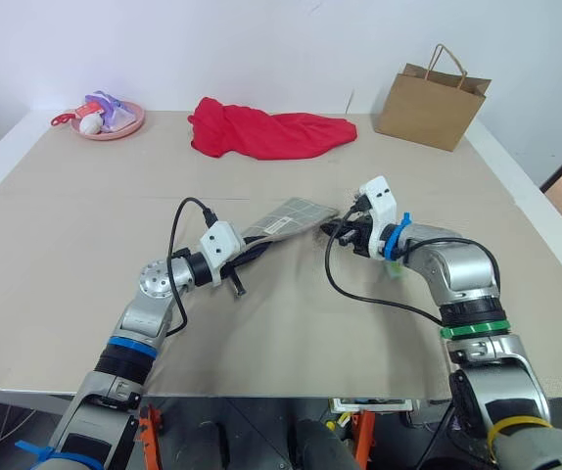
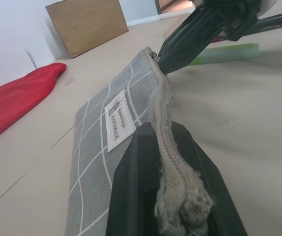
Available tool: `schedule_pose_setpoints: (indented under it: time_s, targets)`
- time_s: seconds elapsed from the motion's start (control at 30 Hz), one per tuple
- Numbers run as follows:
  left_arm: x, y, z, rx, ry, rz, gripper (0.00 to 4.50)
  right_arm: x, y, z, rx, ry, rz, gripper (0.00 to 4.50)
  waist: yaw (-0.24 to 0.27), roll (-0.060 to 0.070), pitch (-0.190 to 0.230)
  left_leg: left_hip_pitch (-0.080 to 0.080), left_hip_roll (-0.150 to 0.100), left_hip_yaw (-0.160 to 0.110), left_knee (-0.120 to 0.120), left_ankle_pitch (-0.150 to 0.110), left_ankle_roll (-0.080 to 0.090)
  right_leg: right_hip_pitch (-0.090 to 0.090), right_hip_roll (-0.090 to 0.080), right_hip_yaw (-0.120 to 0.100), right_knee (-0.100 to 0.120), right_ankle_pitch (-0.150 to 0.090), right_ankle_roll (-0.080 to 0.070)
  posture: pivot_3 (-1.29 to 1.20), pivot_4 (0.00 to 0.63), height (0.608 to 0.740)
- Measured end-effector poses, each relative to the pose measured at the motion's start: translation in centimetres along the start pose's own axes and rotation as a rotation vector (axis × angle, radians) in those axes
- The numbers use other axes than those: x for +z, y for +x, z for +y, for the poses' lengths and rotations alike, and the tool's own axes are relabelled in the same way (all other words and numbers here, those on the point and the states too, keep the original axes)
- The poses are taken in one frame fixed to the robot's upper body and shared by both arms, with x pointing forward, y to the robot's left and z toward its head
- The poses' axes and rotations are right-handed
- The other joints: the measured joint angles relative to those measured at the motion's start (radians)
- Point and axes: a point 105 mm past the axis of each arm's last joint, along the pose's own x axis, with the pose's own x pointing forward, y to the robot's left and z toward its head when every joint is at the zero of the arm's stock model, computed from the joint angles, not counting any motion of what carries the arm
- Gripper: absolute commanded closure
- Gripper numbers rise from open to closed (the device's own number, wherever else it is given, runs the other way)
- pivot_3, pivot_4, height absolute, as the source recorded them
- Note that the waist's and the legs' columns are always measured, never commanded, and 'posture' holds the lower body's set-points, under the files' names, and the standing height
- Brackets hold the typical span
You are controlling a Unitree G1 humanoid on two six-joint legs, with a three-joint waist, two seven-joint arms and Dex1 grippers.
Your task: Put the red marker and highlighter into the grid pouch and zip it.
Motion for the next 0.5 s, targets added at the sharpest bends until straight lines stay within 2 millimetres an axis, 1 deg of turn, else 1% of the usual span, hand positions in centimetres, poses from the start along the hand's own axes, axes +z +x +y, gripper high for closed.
schedule_pose_setpoints:
  time_s: [0.03,0.1,0.17,0.33,0.43,0.5]
  targets:
    - [0.0,0.0,0.0,0.0,0.0,-0.001,4.5,-0.1,0.0,0.6,0.025,-0.023,0.009,4.48,0.0,0.0,0.0,0.0,0.0,0.0,0.0,0.0,0.0,0.0,0.0,0.0,0.0,0.0,0.0,0.0,0.15,0.74]
    - [0.0,0.0,0.0,0.0,-0.001,-0.003,4.5,-0.5,0.1,2.6,0.111,-0.084,0.045,4.48,0.0,0.0,0.0,0.0,0.0,0.0,0.0,0.0,0.0,0.0,0.0,0.0,0.0,0.0,0.0,0.0,0.15,0.74]
    - [0.1,0.1,-0.1,-0.002,-0.004,-0.005,4.5,-0.8,0.1,3.8,0.165,-0.121,0.068,4.48,0.0,0.0,0.0,0.0,0.0,0.0,0.0,0.0,0.0,0.0,0.0,0.0,0.0,0.0,0.0,0.0,0.15,0.74]
    - [0.2,0.3,-0.3,-0.004,-0.009,-0.014,4.5,-0.3,-0.4,4.9,0.22,-0.17,0.077,4.48,0.001,0.0,0.0,0.0,0.0,0.0,0.001,0.0,0.0,0.0,0.0,0.0,0.0,0.0,0.0,0.0,0.15,0.74]
    - [0.2,0.4,-0.3,-0.005,-0.011,-0.016,4.5,-0.4,-0.5,5.0,0.223,-0.164,0.083,4.48,0.002,0.0,0.0,0.0,0.0,-0.001,0.0,0.0,0.0,0.0,0.0,-0.001,0.0,0.0,0.0,0.0,0.15,0.74]
    - [0.2,0.4,-0.4,-0.006,-0.013,-0.019,4.5,0.1,-0.5,5.5,0.244,-0.151,0.07,4.48,0.001,0.0,0.0,0.0,0.0,-0.001,0.0,0.0,0.0,0.0,0.0,-0.001,0.0,0.0,0.0,0.0,0.15,0.74]
